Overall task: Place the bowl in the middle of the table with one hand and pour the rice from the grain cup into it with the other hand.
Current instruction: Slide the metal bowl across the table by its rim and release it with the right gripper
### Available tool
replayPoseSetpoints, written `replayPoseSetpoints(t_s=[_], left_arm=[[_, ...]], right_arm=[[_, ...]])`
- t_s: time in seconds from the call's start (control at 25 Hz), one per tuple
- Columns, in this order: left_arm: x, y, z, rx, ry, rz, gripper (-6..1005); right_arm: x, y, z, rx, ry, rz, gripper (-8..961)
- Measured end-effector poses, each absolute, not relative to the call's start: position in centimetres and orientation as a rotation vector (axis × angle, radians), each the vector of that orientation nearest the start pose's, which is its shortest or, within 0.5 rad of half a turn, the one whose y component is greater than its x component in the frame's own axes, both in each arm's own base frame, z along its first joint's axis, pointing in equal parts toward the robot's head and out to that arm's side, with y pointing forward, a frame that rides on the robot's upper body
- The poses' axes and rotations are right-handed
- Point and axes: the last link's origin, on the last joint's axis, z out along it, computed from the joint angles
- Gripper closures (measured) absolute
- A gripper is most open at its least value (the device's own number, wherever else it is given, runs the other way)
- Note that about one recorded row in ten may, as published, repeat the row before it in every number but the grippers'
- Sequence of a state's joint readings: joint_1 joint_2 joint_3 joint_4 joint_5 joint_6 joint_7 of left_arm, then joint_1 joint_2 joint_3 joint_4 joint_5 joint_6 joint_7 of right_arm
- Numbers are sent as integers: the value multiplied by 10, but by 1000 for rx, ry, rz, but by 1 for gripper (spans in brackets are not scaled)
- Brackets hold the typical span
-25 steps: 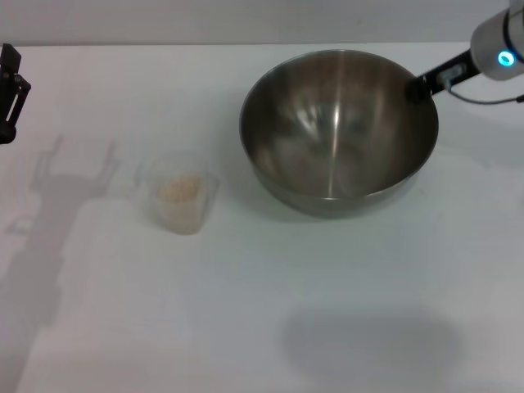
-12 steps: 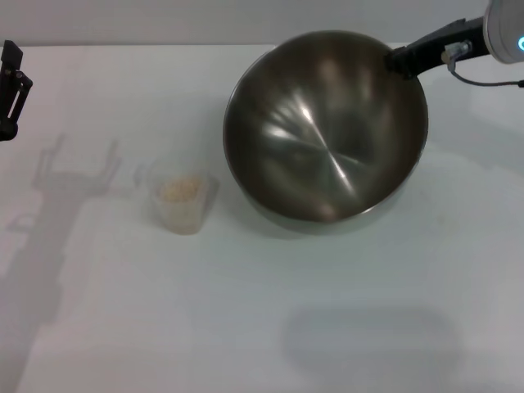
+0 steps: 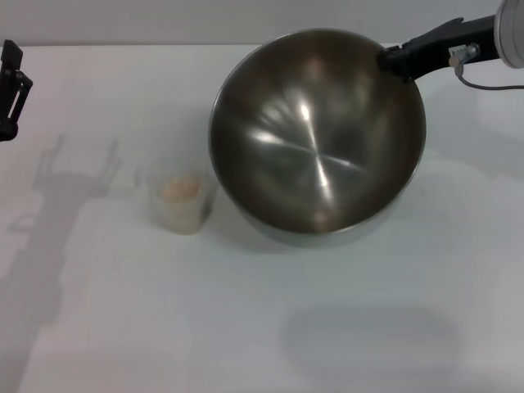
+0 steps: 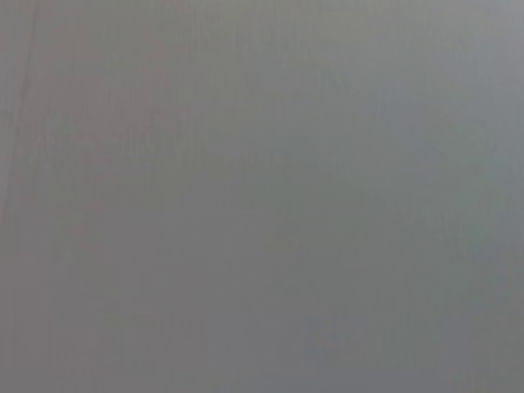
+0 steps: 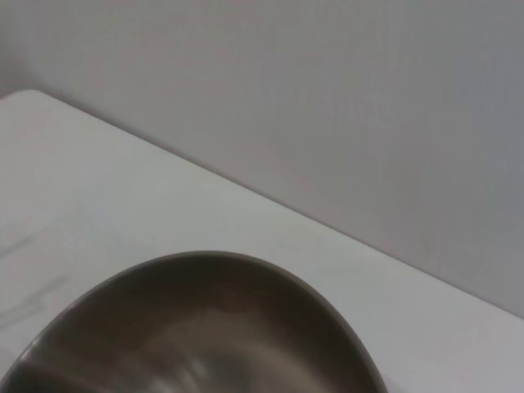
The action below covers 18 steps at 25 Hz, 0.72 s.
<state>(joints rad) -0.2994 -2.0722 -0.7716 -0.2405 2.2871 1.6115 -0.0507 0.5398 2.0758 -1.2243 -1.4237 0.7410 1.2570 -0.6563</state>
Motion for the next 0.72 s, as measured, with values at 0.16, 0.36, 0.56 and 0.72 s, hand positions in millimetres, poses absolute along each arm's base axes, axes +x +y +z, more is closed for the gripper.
replayPoseSetpoints(t_s=[0.16,0.36,0.56,0.72], left_arm=[[-299,276,11,-1464,-208,-948,169],[-299,276,11,-1466,-207,-948,169],[-298,277,11,-1466,-208,-949,170],[-298,277,10,-1466,-209,-950,170]], right_arm=[[158,382,47,-2462,819,124,919],[160,368,52,-2530,832,132,913],[167,360,47,-2601,873,110,907],[170,359,32,-2660,911,69,903]])
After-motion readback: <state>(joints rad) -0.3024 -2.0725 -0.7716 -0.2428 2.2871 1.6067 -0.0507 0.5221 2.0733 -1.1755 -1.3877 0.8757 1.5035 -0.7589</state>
